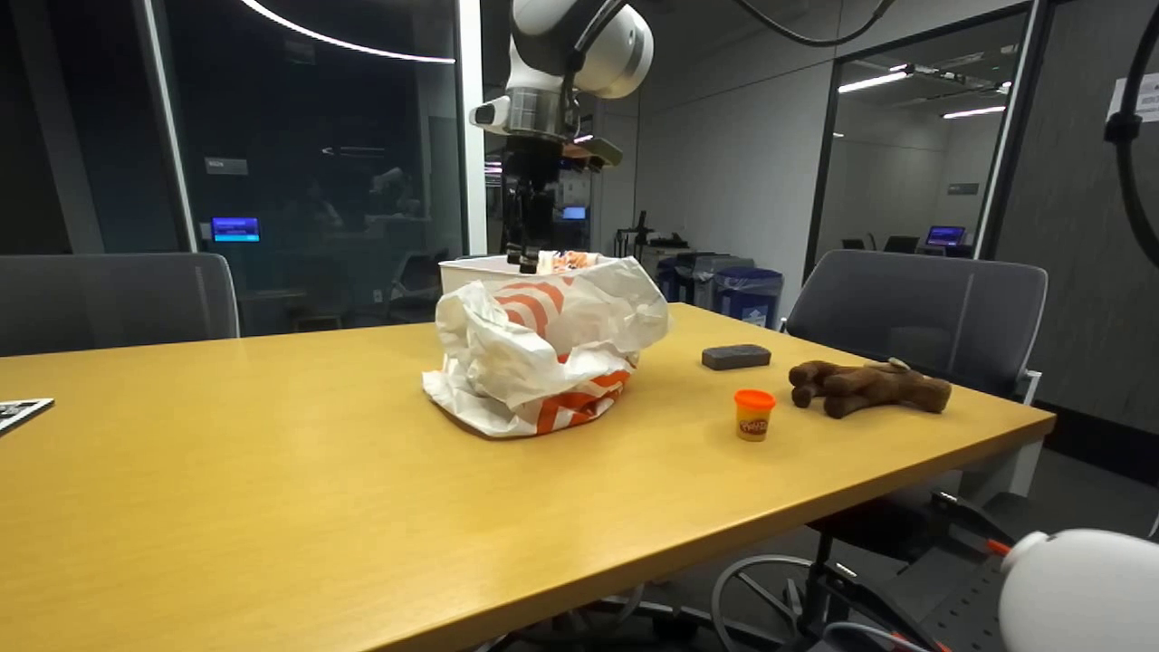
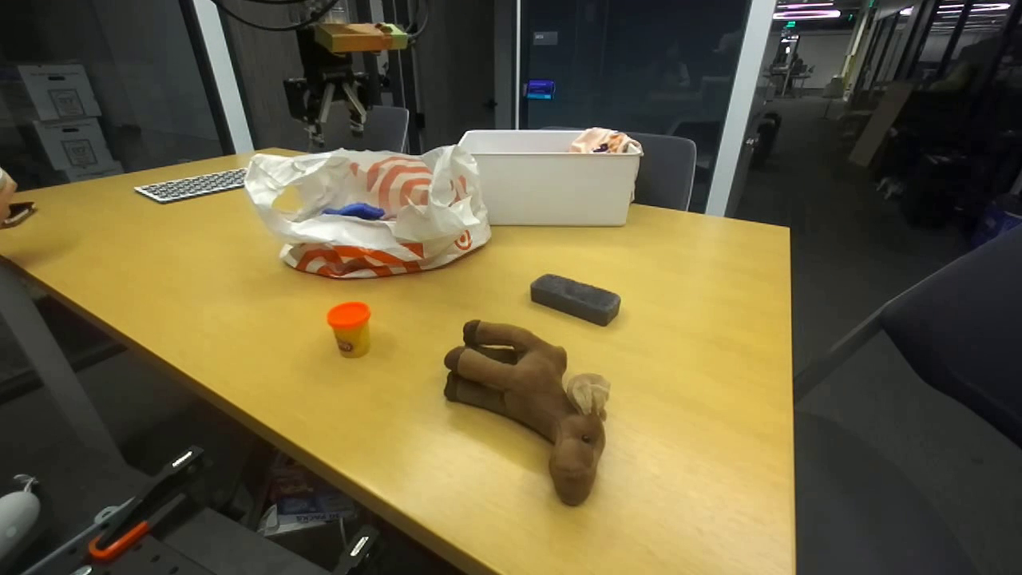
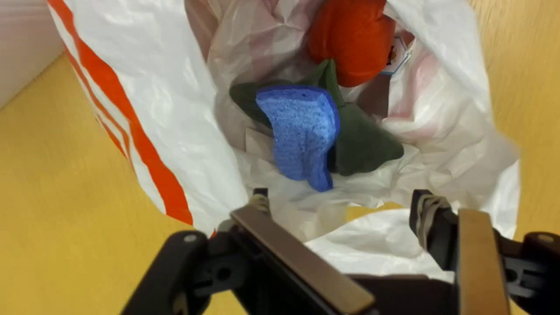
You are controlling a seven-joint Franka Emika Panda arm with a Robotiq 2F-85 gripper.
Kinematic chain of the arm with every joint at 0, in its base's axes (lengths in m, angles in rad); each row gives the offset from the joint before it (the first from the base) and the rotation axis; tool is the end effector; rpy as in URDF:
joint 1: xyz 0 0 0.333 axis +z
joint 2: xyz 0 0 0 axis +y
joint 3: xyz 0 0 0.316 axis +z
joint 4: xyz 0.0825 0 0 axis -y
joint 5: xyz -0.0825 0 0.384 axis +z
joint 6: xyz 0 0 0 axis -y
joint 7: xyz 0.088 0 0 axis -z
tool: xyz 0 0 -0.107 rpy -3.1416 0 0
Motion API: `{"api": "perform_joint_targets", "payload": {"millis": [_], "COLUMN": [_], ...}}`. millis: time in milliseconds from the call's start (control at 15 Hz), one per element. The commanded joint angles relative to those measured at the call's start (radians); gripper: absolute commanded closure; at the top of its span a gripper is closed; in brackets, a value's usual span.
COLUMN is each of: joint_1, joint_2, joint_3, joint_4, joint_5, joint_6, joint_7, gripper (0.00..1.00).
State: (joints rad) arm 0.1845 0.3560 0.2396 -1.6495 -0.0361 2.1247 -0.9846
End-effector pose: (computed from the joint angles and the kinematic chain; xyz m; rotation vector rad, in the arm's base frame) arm 0.6180 0.2583 0.4236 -2.3820 -2.0183 -0.2162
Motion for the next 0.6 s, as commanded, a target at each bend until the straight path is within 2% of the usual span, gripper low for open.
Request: {"api": "perform_joint_targets", "payload": {"millis": [0, 133, 267, 533], "joint_1": [-0.050, -0.077, -0.109, -0.198], "joint_2": [-0.056, -0.101, -0.154, -0.278], "joint_3": [0.009, -0.011, -0.057, -0.135], "joint_4": [-0.030, -0.092, -0.167, -0.341], "joint_5": [0.082, 0.108, 0.100, 0.160], "joint_6": [-0.011, 0.019, 0.027, 0.055], "joint_7": [-0.044, -0.019, 0.063, 0.089], "gripper": [0.00, 0.00, 0.00, 0.00]}}
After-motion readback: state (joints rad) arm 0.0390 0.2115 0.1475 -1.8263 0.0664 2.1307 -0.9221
